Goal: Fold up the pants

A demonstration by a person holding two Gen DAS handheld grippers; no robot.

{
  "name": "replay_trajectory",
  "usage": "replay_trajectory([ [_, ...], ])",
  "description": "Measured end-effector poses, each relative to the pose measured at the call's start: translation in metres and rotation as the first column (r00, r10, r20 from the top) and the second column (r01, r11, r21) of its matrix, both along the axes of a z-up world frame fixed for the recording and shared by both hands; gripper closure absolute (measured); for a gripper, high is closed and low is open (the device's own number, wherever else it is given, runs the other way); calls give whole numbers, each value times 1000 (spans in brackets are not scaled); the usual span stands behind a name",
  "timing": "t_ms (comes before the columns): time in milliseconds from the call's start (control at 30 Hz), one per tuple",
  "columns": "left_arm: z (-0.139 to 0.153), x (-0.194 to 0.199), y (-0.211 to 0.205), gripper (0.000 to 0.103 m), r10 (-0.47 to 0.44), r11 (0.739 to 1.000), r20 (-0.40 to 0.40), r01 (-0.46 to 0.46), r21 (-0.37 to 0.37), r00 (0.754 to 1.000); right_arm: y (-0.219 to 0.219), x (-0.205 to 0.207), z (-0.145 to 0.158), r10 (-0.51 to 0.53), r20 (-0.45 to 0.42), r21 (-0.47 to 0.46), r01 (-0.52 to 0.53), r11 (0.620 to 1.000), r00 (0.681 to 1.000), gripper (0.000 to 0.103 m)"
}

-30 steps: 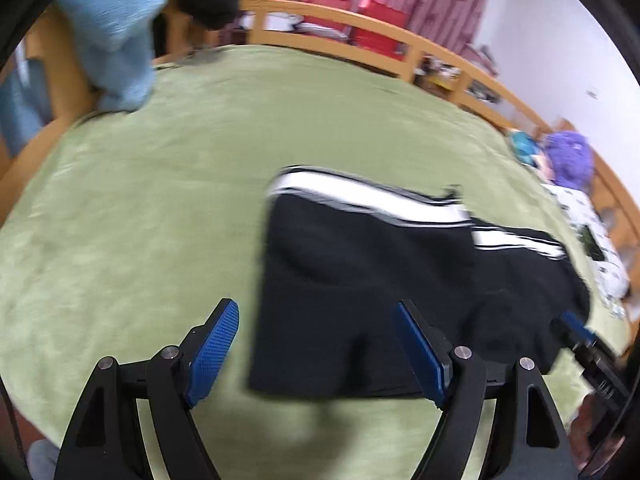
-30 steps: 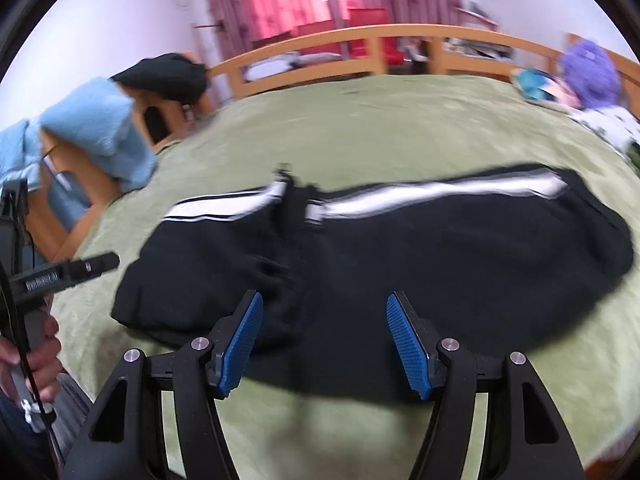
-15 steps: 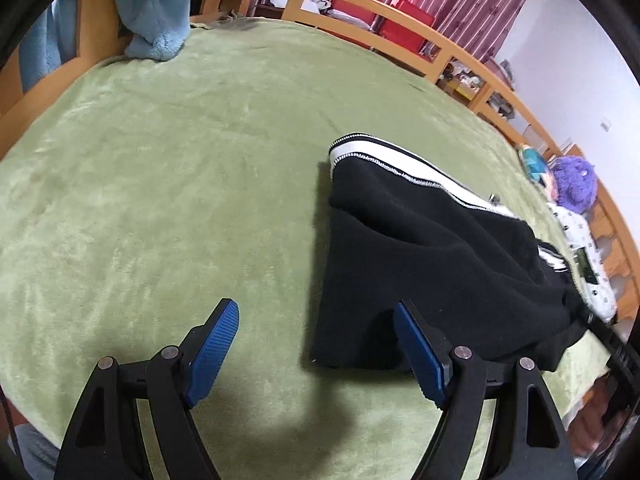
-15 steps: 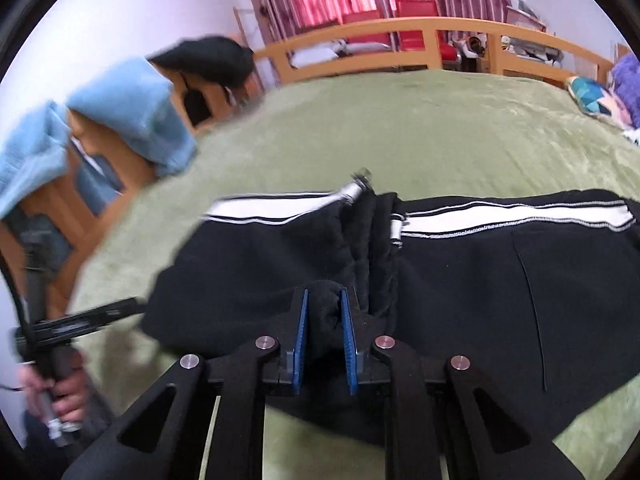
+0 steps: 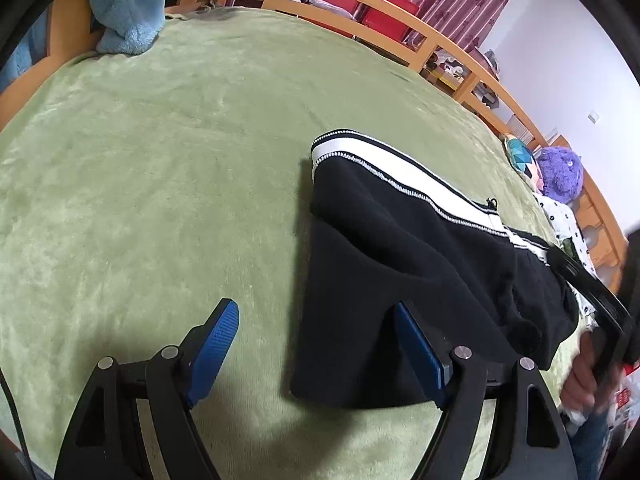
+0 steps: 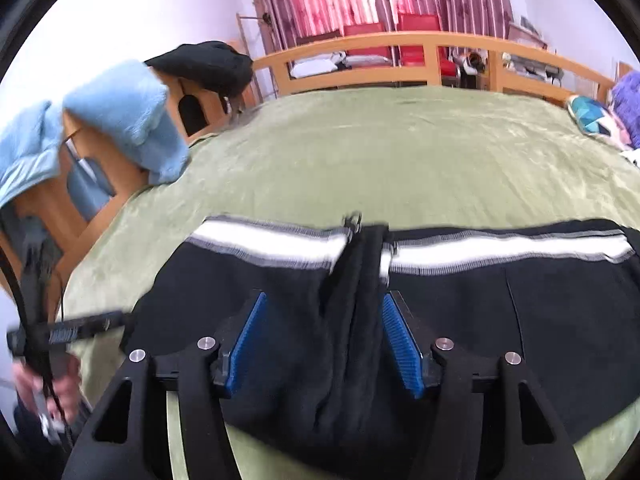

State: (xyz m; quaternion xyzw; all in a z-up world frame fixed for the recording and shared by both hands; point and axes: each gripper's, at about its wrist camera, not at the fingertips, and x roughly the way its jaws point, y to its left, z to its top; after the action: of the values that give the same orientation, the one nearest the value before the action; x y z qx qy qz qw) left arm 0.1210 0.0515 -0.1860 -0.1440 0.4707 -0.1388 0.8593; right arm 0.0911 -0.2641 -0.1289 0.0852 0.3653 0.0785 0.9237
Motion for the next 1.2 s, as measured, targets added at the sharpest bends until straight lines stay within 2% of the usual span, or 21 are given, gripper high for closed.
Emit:
replay_trajectory([
  [67,1,3,1,25,-3,1000,6,3,-3,1000,-1,32,-6,2,-25,-24,-2,1000,1000,59],
  [133,3,6,1,25,-6,1000,11,6,19,1000,-3,60,-19,17,-71,-4,-18,1000,997,60],
  [200,3,8,3,25,-11,1000,23,11,24,1000,-7,84,-35,49,-148,70,-39,997,988,63],
  [233,2,10,4,25,-9,1000,20,8,26,1000,-7,93,-42,56,-177,94,-40,995,983,70],
  [300,0,15,5,25,-14,1000,16,14,14,1000,-8,102,-49,59,-194,112,-37,993,979,91],
  [333,0,17,4,25,-22,1000,16,22,12,1000,-8,104,-50,63,-185,117,-41,992,981,94],
  [500,0,21,-2,25,-53,999,25,53,2,998,-28,115,-23,-8,-61,155,17,988,998,96],
  [567,-1,22,-3,25,-54,999,17,54,-3,998,-26,125,-29,-20,-86,98,28,995,996,96],
  [667,-2,22,-3,25,-56,998,16,56,4,998,-16,136,-64,6,-225,27,0,1000,974,95],
  [733,-2,20,-3,25,-50,999,14,50,7,999,-13,130,-59,24,-214,3,-24,1000,977,91],
  [800,-2,18,-1,25,-43,999,12,43,-2,999,-21,112,-41,-7,-193,1,7,1000,981,71],
  [833,-3,18,-1,25,-41,999,11,41,-5,999,-26,102,-34,-39,-172,-4,39,999,984,58],
  [900,-4,18,-1,25,-38,999,5,38,-6,999,-34,67,-18,-42,-110,42,46,998,993,59],
  [1000,-2,15,-3,25,-27,1000,6,27,0,1000,-29,32,-18,0,-134,40,6,999,991,60],
  [1067,-1,14,-4,25,-19,1000,4,19,-1,1000,-19,9,-28,24,-169,30,-19,999,985,62],
  [1100,1,13,-5,25,-19,1000,7,19,-2,1000,-15,5,-32,36,-184,31,-31,999,982,65],
  [1167,3,10,-10,25,-19,1000,11,18,24,1000,-10,-8,-43,67,-208,37,-60,998,976,91],
  [1200,3,9,-12,25,-19,999,9,19,37,1000,-5,-11,-46,64,-204,11,-64,998,977,91],
])
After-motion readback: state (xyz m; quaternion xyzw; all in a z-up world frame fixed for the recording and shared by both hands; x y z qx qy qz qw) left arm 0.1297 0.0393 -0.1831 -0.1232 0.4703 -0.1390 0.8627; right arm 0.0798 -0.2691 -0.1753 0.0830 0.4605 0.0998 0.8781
